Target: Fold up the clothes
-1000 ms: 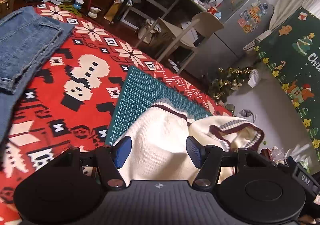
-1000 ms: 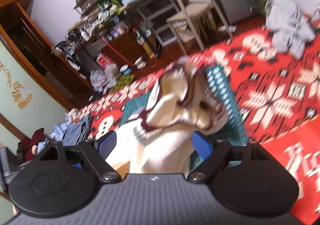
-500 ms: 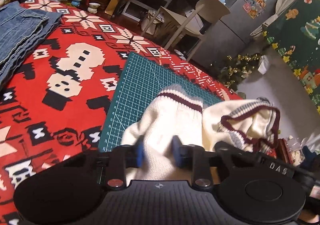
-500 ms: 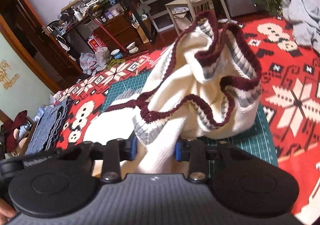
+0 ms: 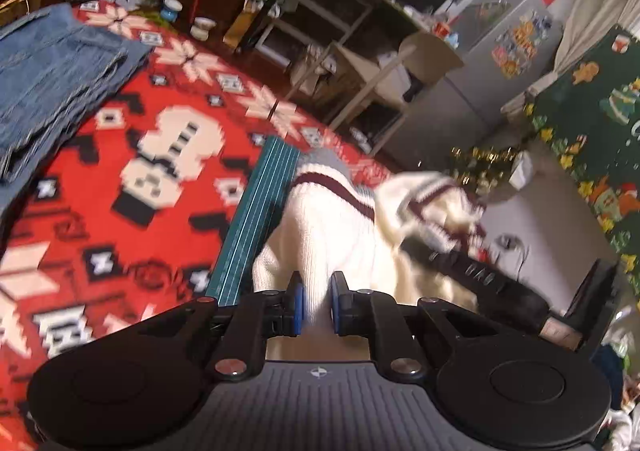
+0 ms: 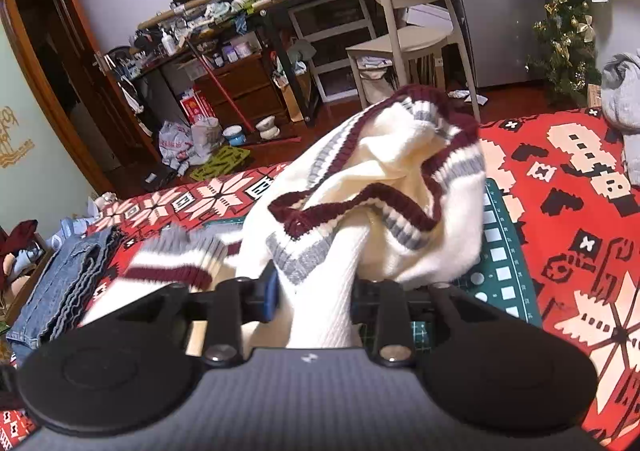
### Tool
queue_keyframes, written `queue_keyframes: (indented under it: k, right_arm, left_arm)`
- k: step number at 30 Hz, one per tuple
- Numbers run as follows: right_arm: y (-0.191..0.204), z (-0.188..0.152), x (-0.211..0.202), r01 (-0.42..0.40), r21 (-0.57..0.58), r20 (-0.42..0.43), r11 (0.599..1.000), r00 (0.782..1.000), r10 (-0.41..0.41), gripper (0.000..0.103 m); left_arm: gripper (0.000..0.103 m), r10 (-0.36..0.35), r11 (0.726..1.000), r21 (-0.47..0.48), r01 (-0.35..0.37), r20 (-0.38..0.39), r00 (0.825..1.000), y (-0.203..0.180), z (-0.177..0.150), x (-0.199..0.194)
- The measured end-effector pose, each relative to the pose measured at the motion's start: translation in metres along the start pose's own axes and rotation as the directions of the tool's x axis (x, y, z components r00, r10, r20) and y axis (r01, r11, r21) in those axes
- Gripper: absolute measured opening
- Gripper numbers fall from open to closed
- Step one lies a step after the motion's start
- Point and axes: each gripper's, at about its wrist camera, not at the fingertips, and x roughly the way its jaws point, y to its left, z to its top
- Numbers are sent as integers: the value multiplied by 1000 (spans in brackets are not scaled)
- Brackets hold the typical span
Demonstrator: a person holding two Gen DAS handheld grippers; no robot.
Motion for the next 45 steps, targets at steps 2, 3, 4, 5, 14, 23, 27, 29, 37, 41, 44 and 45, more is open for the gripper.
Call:
queue_keyframes:
  k: [2, 3, 4, 5, 14, 23, 27, 29, 37, 41, 44, 45]
  right_arm:
    - [-1, -5, -17, 7, 8, 6, 1000, 1000, -7, 45]
    - [-2, -8, -25, 11, 12, 9, 1000, 1000, -11, 51]
    - [-3, -10, -33, 15, 16, 12, 1000, 1000, -15, 53]
    - [-4, -13, -42, 18, 20, 15, 1000, 1000, -18, 57]
    - [-10, -36, -117, 49, 59, 41, 997, 998, -52, 63]
    - [15, -75, -178, -8, 41, 31, 999, 999, 7, 63]
    - [33, -80, -182, 4, -31, 30, 1000, 1000, -3, 63]
    - [45, -81, -185, 10, -97, 61, 995, 998, -5, 63]
    - [82, -69, -173, 8, -275, 96, 961, 995, 19, 65]
    - [94, -69, -157, -56, -296, 10, 954, 998, 61, 64]
    - [104, -78, -140, -78, -314, -49, 946, 997, 66, 65]
    - [108, -81, -134, -77, -330, -62, 941, 996, 60, 65]
  left_arm:
    - [13, 11, 1000, -1, -11, -8, 1000, 0, -3, 2]
    - [13, 12, 1000, -5, -12, -6, 1000, 1, -4, 1]
    - [13, 11, 1000, -7, -11, -1, 1000, 1, -5, 0]
    - [13, 10, 1000, -5, -10, 5, 1000, 0, -7, -3]
    - [13, -17, 992, 122, 12, 40, 999, -24, -45, -39]
    - [16, 2, 993, 118, 0, -20, 1000, -21, -73, -54]
    - [22, -3, 998, 59, 2, 15, 1000, -10, -63, -67]
    - [31, 3, 999, 43, -4, 43, 999, -7, -57, -73]
    - [34, 111, 994, -28, -110, 17, 994, 9, -34, -59]
    - [38, 124, 992, -10, -124, -11, 992, 8, -25, -52]
    - [38, 154, 988, 3, -154, -40, 987, 8, -21, -46]
    - [38, 161, 987, 4, -161, -50, 986, 9, -21, -44]
